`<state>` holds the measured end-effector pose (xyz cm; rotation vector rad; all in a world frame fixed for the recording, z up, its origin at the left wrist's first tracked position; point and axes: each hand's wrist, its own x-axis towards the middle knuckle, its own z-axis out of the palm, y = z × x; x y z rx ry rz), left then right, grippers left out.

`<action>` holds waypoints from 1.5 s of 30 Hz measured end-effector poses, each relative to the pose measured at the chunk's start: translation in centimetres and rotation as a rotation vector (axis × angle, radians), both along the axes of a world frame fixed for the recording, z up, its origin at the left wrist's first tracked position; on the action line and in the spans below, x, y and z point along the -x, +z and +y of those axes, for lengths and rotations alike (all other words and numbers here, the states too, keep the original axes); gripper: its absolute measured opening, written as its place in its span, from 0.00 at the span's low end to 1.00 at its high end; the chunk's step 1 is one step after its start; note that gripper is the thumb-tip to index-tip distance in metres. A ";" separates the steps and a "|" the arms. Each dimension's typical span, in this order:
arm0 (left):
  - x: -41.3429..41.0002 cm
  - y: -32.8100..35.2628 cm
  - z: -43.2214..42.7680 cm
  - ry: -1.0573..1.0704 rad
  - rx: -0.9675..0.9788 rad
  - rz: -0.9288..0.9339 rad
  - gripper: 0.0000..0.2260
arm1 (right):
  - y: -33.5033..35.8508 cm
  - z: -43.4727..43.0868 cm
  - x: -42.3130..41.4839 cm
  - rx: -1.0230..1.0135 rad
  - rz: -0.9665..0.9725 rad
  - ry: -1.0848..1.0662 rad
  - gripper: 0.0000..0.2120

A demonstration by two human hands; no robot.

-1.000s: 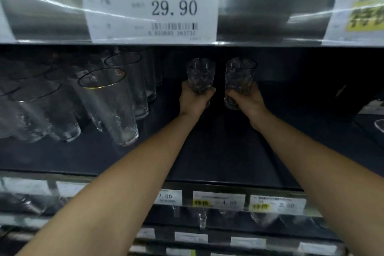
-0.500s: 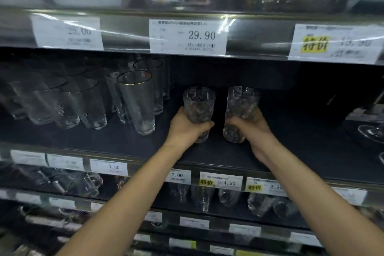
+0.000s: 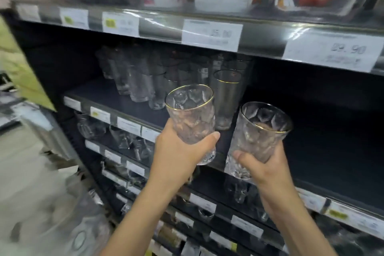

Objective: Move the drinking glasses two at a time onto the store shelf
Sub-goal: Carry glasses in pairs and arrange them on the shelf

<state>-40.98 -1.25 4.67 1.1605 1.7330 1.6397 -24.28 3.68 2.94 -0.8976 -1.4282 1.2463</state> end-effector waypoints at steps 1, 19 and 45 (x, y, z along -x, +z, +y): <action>1.4 0.1 -1.0 0.031 0.005 0.008 0.27 | 0.0 -0.5 1.6 0.002 0.006 0.039 0.27; 28.8 -1.4 -10.4 0.253 0.058 0.144 0.27 | -0.3 -6.3 30.5 0.040 -0.012 0.227 0.26; 47.6 -1.6 8.9 0.068 0.084 0.096 0.27 | -0.9 6.6 50.2 0.058 -0.160 -0.166 0.25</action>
